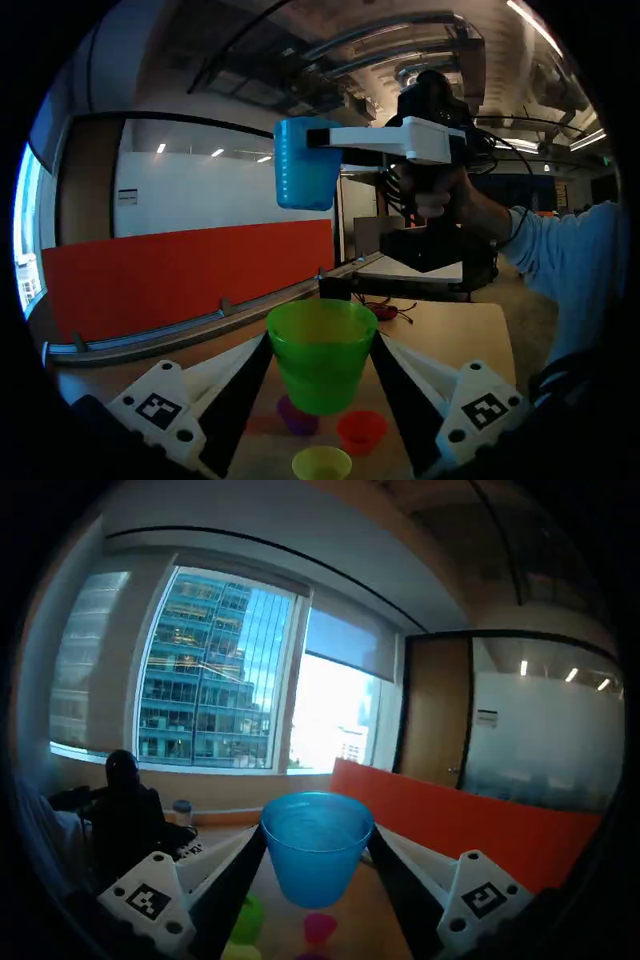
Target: Pour water
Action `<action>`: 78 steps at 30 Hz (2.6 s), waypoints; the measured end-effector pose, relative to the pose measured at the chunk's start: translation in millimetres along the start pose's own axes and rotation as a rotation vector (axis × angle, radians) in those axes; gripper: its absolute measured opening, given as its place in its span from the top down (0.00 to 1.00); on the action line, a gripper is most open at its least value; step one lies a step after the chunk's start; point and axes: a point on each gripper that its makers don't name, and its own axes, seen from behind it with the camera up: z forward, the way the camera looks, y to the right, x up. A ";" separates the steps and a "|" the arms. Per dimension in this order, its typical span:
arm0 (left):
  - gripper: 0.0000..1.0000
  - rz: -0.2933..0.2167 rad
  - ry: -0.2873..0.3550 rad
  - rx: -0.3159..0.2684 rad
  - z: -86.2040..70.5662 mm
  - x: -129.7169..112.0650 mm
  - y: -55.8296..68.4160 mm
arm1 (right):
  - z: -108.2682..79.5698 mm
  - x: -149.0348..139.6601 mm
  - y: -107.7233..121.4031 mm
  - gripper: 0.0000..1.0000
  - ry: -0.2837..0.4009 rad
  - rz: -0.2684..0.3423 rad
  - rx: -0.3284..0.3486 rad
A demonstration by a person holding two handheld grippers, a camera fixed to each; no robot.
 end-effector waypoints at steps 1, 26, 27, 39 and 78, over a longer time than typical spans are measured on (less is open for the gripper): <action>0.15 0.001 0.000 0.001 -0.3 0.1 -0.1 | -0.2 -0.1 0.9 0.10 0.000 0.002 -0.001; 0.15 0.019 -0.030 0.122 -36.1 -8.3 -44.1 | -37.3 -41.8 41.4 0.09 -0.050 -0.013 -0.101; 0.15 0.021 -0.034 0.128 -38.4 -9.0 -46.2 | -40.0 -44.7 44.0 0.09 -0.055 -0.016 -0.108; 0.15 0.028 -0.056 0.178 -57.6 -16.5 -62.0 | -69.3 -61.5 67.8 0.09 -0.043 -0.004 -0.168; 0.15 -0.020 -0.270 0.176 -84.3 -116.8 -64.2 | -76.4 -194.4 60.9 0.09 -0.225 0.058 -0.095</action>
